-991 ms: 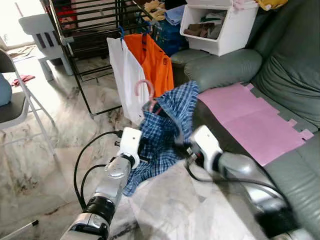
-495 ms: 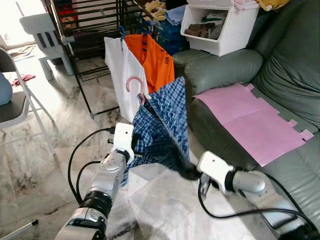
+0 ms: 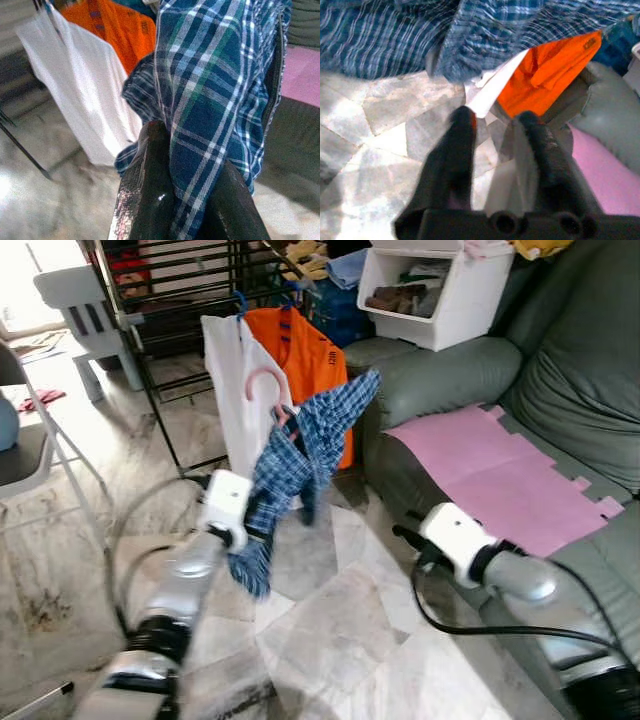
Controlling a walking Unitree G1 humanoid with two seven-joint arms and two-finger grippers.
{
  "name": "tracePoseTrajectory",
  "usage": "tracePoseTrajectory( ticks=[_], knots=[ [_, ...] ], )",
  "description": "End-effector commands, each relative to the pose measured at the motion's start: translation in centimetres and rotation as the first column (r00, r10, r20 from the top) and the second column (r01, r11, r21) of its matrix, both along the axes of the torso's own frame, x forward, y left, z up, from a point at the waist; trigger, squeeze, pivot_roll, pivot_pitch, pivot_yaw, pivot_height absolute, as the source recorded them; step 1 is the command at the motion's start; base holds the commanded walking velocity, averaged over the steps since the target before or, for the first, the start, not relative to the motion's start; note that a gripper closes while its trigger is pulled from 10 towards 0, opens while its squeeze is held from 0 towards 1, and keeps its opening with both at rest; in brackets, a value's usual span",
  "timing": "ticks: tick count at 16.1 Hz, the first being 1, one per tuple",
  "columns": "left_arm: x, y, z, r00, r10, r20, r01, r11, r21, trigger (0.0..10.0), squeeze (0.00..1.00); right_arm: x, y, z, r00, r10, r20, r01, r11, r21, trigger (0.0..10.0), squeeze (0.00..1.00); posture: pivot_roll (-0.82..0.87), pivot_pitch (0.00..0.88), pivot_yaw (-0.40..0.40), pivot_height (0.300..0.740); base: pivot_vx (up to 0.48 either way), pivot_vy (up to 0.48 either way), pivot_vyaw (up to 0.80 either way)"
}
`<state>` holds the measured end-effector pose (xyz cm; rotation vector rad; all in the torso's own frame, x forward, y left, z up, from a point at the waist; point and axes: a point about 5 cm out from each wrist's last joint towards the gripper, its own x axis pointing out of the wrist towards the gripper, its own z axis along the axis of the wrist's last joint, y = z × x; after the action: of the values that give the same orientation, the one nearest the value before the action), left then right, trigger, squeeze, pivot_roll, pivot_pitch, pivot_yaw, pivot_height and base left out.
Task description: Hang hanger
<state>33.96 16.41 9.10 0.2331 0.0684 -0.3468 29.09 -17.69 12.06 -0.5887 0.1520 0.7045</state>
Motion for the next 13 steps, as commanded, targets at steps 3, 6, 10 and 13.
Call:
tracePoseTrajectory(
  ticks=[3, 6, 10, 13],
  knots=[
    [-1.1, 0.6, 0.7, 0.972, -0.216, 0.096, 0.192, 0.959, 0.208, 0.0, 0.0, 0.4, -0.6, 3.1, 0.981, 0.144, 0.132, -0.132, 0.987, -0.096, 10.0, 1.0, -0.15, 0.0, 0.038, 0.74, 0.0, 0.0, 0.0],
    [-2.4, 0.0, -0.1, 0.925, -0.371, 0.08, 0.334, 0.896, 0.293, 0.0, 0.0, 0.4, -1.5, 4.7, 0.959, 0.215, 0.183, -0.184, 0.968, -0.172, 10.0, 1.0, -0.16, 0.0, 0.041, 0.74, 0.0, 0.0, 0.0],
    [-3.9, -1.2, -0.5, 0.812, -0.578, 0.082, 0.492, 0.753, 0.438, 0.0, 0.0, 0.2, -2.8, 4.6, 0.962, 0.236, 0.14, -0.209, 0.961, -0.183, 10.0, 1.0, -0.16, 0.0, 0.04, 0.74, 0.0, 0.0, 0.0],
    [-4.2, -2.1, -0.3, 0.771, -0.626, 0.113, 0.527, 0.728, 0.439, 0.0, 0.0, -0.1, -2.5, 4.1, 0.961, 0.265, 0.072, -0.254, 0.958, -0.133, 10.0, 1.0, -0.17, 0.0, 0.04, 0.74, 0.0, 0.0, 0.0]
  ],
)
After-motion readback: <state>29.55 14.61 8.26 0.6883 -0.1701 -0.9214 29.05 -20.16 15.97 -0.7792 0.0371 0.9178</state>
